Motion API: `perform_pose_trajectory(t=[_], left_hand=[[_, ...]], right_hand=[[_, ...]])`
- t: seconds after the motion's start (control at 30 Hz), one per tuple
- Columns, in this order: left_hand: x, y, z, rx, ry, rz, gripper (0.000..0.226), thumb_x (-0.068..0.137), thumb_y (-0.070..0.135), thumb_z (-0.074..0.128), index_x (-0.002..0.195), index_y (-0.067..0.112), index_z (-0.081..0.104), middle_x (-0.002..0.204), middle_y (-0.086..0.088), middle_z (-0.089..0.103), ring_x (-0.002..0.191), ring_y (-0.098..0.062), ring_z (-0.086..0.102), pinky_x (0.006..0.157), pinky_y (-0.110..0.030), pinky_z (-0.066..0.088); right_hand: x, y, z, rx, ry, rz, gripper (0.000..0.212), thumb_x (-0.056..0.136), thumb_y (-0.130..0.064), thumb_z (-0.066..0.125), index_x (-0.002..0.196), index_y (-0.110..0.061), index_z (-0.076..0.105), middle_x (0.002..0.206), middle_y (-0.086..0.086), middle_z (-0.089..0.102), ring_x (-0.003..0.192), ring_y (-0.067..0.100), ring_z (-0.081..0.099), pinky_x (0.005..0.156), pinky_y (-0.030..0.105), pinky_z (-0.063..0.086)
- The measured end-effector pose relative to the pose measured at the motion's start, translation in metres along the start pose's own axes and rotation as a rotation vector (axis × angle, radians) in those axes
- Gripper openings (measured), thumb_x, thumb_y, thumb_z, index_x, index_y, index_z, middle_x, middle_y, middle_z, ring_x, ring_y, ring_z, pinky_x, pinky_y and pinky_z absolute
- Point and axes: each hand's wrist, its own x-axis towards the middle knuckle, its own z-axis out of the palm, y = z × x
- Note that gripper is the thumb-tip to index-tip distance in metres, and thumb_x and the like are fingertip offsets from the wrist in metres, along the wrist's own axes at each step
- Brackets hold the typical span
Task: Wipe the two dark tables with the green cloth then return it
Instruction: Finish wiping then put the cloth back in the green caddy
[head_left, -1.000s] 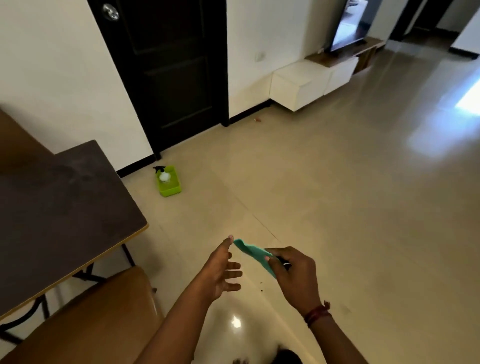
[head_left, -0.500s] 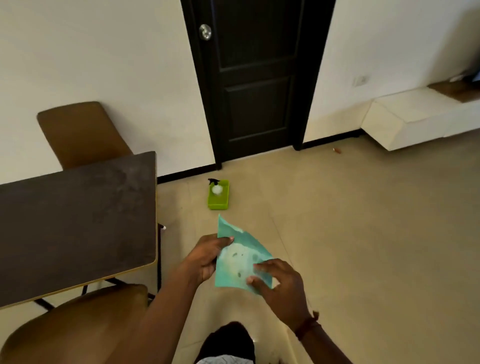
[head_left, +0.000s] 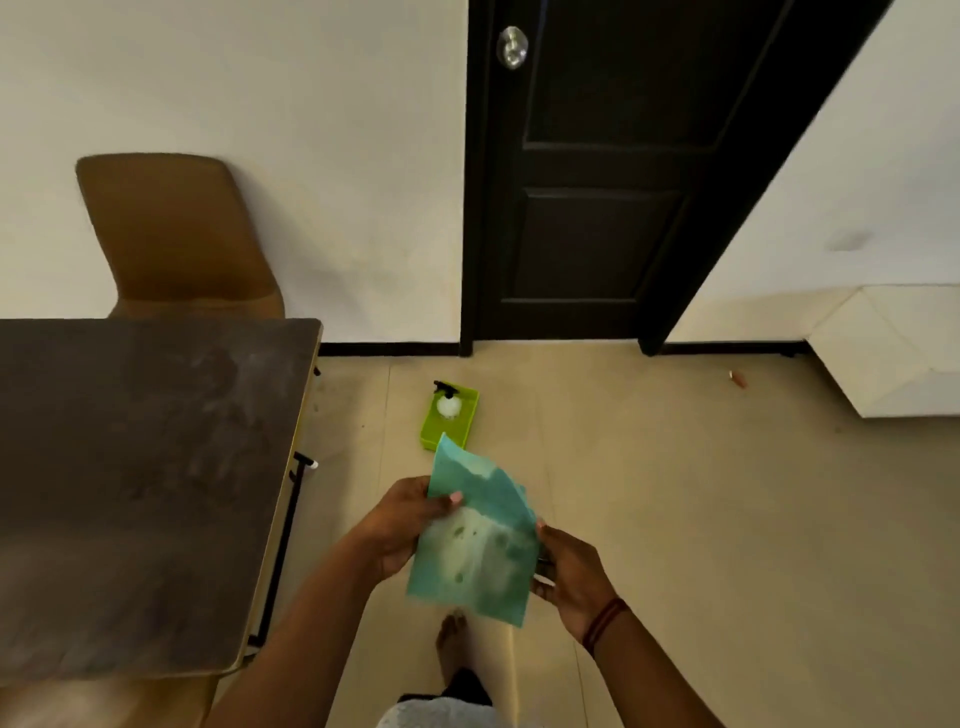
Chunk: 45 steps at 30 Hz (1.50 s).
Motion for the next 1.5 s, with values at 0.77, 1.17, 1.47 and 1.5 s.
perform_pose_trajectory(t=[0.77, 1.17, 1.47, 1.5], left_hand=[[0.345, 0.066, -0.150, 0.395, 0.715, -0.314, 0.018, 0.068, 0.026, 0.066, 0.083, 0.023, 0.076, 0.072, 0.002, 0.074, 0.070, -0.023, 0.071, 0.069, -0.047, 0.061], [0.542, 0.017, -0.226, 0.575, 0.562, -0.428, 0.033, 0.080, 0.004, 0.062, 0.107, 0.019, 0.075, 0.102, -0.005, 0.074, 0.098, -0.025, 0.067, 0.091, -0.037, 0.053], [0.697, -0.092, -0.288, 0.735, 0.369, -0.390, 0.039, 0.084, 0.007, 0.060, 0.122, 0.015, 0.061, 0.103, -0.006, 0.074, 0.104, -0.026, 0.066, 0.095, -0.035, 0.049], [0.709, -0.101, -0.291, 0.783, 0.345, -0.368, 0.040, 0.084, 0.006, 0.061, 0.123, 0.014, 0.060, 0.105, -0.007, 0.074, 0.106, -0.027, 0.065, 0.095, -0.031, 0.047]], right_hand=[[0.366, -0.167, 0.121, -0.831, 0.138, -0.039, 0.012, 0.068, -0.028, 0.077, 0.068, -0.022, 0.067, 0.071, -0.009, 0.070, 0.073, 0.014, 0.065, 0.066, 0.023, 0.048], [0.594, -0.087, 0.140, -1.002, 0.237, 0.168, 0.006, 0.071, -0.024, 0.067, 0.067, -0.028, 0.064, 0.089, -0.003, 0.074, 0.089, 0.022, 0.065, 0.072, 0.026, 0.047], [0.754, -0.001, 0.127, -0.960, 0.292, 0.229, 0.017, 0.074, -0.025, 0.068, 0.089, -0.019, 0.071, 0.094, 0.004, 0.074, 0.096, 0.024, 0.065, 0.086, 0.030, 0.050], [0.767, 0.004, 0.127, -0.967, 0.291, 0.214, 0.017, 0.074, -0.024, 0.069, 0.090, -0.018, 0.071, 0.096, 0.004, 0.074, 0.097, 0.024, 0.065, 0.086, 0.029, 0.050]])
